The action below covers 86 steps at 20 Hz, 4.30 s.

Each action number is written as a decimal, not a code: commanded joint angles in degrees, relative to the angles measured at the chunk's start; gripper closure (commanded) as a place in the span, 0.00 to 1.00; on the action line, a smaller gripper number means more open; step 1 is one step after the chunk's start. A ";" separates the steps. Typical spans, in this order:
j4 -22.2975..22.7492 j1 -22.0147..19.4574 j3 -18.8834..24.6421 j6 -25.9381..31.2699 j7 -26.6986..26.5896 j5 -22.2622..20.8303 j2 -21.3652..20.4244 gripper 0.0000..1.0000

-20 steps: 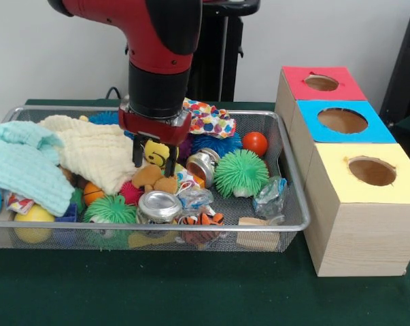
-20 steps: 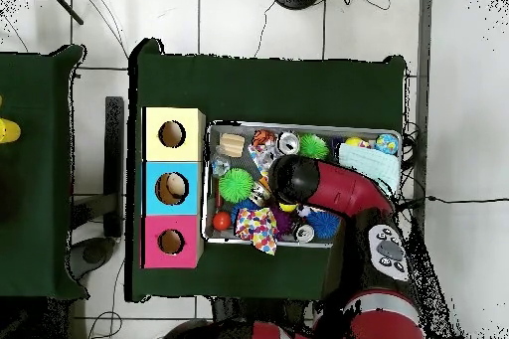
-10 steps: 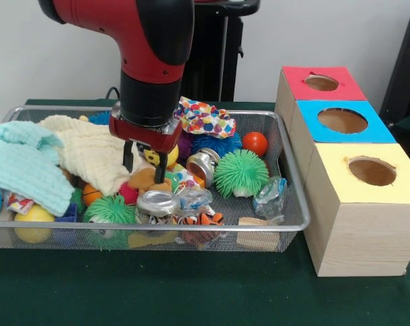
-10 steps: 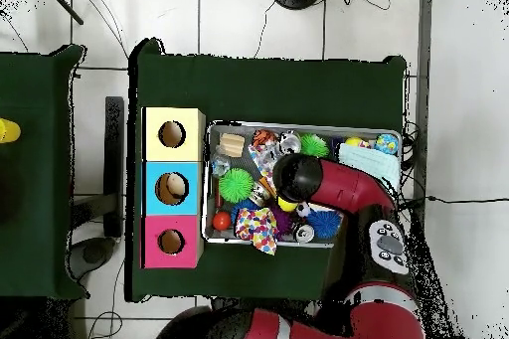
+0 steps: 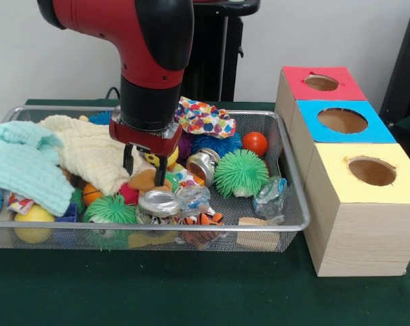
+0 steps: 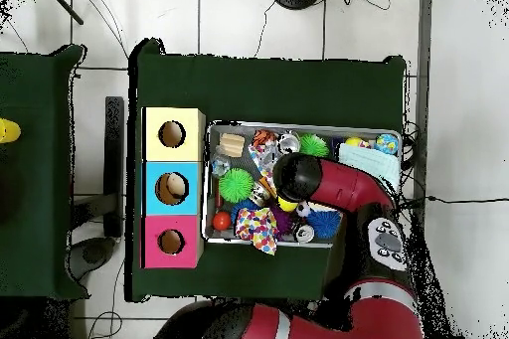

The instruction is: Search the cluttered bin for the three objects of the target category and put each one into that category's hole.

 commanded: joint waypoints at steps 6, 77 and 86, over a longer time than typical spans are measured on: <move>2.27 -3.60 7.39 -0.11 6.62 2.84 2.02 0.00; 8.87 4.13 0.11 17.66 14.93 6.88 -15.63 1.00; 12.25 8.23 -5.11 20.40 15.43 7.78 -23.45 1.00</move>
